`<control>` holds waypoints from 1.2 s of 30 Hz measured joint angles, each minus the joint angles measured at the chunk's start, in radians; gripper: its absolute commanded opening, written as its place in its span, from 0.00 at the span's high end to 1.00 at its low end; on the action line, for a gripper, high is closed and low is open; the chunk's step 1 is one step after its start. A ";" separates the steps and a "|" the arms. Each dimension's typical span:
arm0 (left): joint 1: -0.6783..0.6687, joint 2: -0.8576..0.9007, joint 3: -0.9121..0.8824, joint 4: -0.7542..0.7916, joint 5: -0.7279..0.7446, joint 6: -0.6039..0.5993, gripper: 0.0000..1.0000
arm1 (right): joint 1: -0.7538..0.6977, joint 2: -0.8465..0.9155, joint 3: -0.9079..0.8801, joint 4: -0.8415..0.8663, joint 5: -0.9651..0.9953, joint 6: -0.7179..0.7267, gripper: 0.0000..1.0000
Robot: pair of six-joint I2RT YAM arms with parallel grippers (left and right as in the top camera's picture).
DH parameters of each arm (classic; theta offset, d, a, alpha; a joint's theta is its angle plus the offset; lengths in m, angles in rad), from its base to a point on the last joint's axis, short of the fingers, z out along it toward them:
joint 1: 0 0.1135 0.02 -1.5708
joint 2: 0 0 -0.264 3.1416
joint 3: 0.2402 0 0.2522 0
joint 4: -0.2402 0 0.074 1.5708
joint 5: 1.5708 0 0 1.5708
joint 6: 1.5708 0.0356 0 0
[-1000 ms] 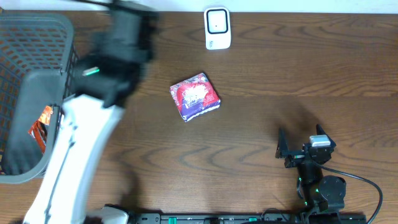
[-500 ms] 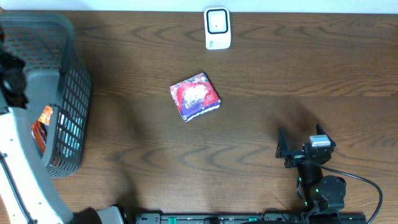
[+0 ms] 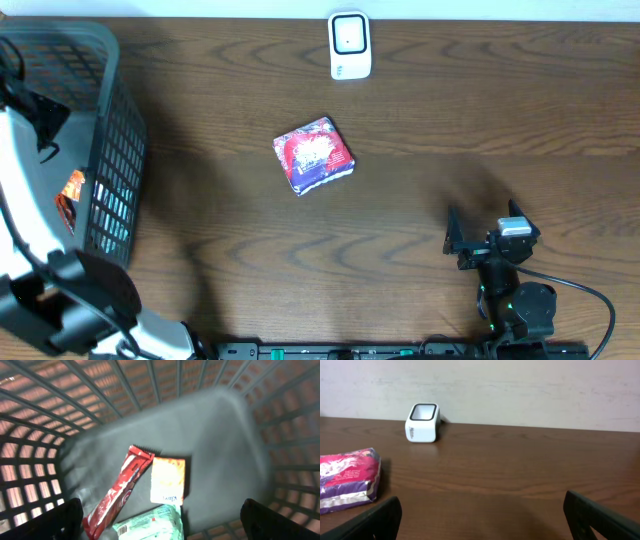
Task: Scan the item barcode
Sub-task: 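Reach the left gripper into the basket and grasp the small orange packet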
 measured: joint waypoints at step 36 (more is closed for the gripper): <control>-0.002 0.388 -0.117 0.098 0.014 -0.005 0.42 | 0.000 0.000 0.000 0.000 0.000 0.000 0.01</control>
